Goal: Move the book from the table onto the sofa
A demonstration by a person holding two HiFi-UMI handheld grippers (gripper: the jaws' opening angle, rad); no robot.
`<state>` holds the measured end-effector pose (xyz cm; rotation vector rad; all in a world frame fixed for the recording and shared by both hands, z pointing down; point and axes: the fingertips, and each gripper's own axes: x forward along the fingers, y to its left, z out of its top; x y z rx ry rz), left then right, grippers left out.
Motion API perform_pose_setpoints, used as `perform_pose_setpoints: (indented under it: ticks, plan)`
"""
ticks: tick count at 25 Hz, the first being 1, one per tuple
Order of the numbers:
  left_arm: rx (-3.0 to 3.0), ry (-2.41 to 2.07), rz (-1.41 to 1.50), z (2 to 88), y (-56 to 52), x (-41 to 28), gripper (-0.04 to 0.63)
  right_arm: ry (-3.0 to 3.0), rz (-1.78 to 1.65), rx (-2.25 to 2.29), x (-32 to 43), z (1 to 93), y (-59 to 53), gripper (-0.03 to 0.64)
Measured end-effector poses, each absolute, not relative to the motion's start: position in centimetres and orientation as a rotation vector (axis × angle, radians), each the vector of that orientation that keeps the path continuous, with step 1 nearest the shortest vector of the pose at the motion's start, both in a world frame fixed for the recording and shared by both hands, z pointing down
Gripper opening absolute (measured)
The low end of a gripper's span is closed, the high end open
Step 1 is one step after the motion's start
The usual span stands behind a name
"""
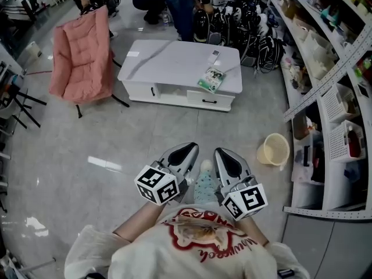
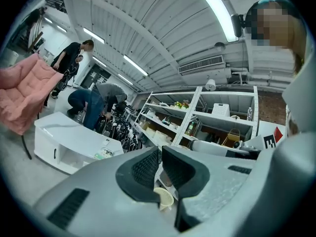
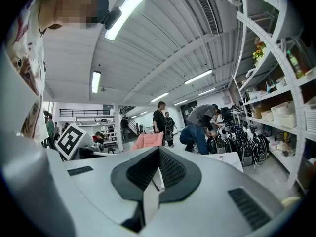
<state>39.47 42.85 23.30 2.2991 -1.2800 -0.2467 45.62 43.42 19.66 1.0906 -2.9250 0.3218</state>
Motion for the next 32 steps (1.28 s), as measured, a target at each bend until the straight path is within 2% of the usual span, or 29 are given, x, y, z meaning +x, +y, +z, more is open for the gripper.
perform_pose_setpoints:
  ticks: [16,32]
  plan:
    - [2.307,-1.326,-0.292,23.1,15.1,42.7,0.028,-2.915,0.340,1.062,49.0,20.2,16.0,0.000]
    - [2.254,-1.351,-0.236,26.0,5.3,41.6,0.028,-2.853,0.449,1.061,49.3,23.6,6.0,-0.001]
